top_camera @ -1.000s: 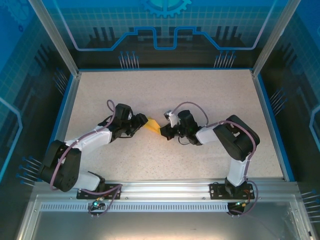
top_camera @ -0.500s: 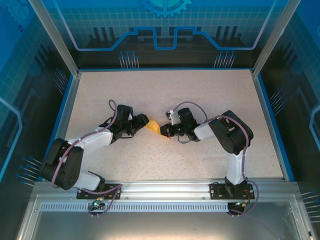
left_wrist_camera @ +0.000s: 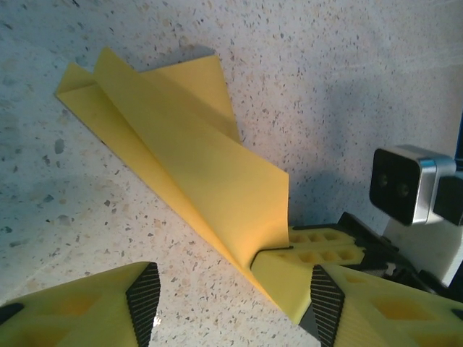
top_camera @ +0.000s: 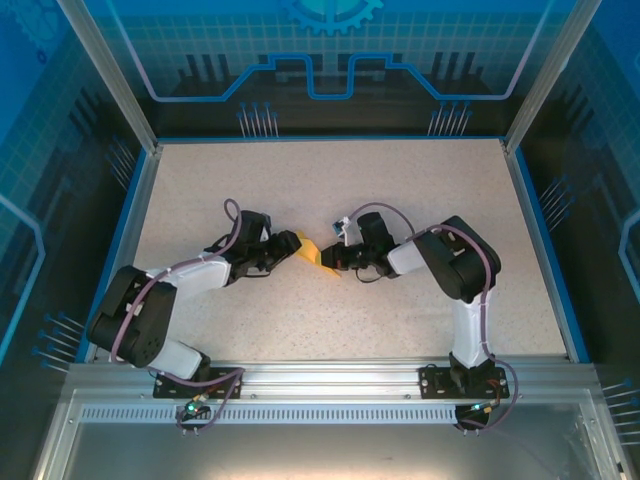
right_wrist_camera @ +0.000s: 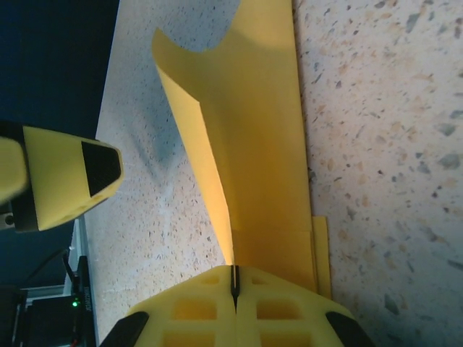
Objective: Fold a paper plane with a square sheet of paper (pick it up from the middle)
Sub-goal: Fold the wing for the fifth time at the center of the table.
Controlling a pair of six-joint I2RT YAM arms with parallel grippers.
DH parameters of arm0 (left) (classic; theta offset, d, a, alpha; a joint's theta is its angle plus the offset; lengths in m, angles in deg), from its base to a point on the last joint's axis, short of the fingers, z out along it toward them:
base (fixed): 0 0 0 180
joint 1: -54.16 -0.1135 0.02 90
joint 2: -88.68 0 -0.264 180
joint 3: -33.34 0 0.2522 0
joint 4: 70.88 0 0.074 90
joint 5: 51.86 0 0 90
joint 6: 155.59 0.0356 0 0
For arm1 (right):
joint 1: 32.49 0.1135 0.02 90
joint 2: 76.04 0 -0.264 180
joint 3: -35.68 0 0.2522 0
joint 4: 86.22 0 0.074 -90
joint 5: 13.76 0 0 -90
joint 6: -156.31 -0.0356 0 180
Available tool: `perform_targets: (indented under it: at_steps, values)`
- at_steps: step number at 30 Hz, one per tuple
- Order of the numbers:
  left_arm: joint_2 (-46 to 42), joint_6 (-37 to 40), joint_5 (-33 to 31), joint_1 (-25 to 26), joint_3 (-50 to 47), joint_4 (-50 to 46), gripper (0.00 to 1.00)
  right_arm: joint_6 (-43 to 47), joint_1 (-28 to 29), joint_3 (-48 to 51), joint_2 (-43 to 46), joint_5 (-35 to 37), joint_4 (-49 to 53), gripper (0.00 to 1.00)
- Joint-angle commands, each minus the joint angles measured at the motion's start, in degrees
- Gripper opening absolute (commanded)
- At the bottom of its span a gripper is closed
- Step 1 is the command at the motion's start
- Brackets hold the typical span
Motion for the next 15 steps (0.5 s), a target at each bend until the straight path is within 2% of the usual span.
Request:
perform_targets:
  at_steps: [1, 10, 15]
  values:
    - [1.25, 2.81, 1.44, 0.85, 0.74, 2.03, 0.58, -2.37, -1.16, -0.66, -2.16, -1.14, 3.15, 0.00]
    - [4.51, 4.18, 1.69, 2.02, 1.27, 5.14, 0.36, -3.18, -1.60, -3.72, -3.85, -3.01, 7.39, 0.00]
    - [6.47, 5.33, 2.20, 2.48, 2.59, 7.26, 0.28, -2.74, -1.87, -5.00, -4.72, -3.56, 10.66, 0.00]
